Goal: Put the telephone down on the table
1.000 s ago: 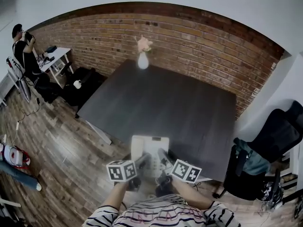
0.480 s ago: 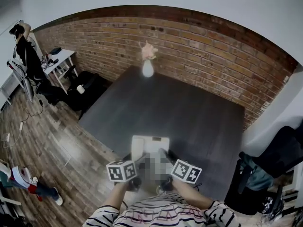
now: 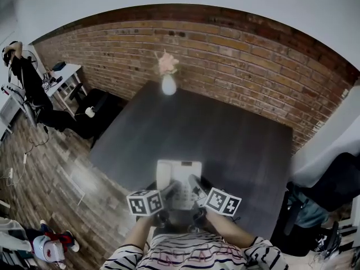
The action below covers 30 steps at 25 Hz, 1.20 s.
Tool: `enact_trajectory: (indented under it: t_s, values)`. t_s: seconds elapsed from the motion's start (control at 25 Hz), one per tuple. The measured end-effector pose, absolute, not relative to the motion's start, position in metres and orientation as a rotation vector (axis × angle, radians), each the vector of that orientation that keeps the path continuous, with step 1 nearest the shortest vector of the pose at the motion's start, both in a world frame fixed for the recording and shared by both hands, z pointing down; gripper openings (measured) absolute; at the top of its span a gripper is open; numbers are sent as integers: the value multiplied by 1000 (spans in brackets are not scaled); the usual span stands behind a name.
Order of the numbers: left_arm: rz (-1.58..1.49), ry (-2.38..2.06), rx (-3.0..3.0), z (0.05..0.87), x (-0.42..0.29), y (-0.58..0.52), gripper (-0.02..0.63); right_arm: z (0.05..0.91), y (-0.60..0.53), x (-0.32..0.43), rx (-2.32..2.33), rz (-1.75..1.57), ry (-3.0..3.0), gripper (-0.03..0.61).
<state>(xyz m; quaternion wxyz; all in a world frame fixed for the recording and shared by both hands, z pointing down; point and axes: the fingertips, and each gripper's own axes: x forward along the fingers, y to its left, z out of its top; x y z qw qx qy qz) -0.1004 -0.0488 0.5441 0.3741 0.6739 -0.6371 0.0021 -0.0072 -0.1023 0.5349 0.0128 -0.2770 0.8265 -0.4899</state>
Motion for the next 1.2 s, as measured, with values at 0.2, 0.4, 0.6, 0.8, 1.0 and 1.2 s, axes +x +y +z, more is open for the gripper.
enact_trajectory:
  t_s: [0.2, 0.4, 0.6, 0.8, 1.0, 1.2]
  values:
    - [24, -1553, 1777, 553, -111, -87, 351, 542, -134, -14, -948, -1523, 2511, 229]
    - [66, -1459, 1850, 550, -132, -126, 351, 540, -163, -31, -1058, -1500, 2421, 227]
    - [122, -1368, 1908, 549, -159, -164, 353, 539, -191, -54, -1157, -1487, 2327, 227]
    - [164, -1301, 1943, 555, -188, -197, 353, 546, -218, -80, -1223, -1489, 2254, 227]
    - [190, -1247, 1957, 566, -214, -233, 353, 557, -249, -105, -1273, -1498, 2204, 228]
    - [211, -1212, 1973, 576, -231, -270, 354, 569, -282, -121, -1309, -1501, 2159, 229]
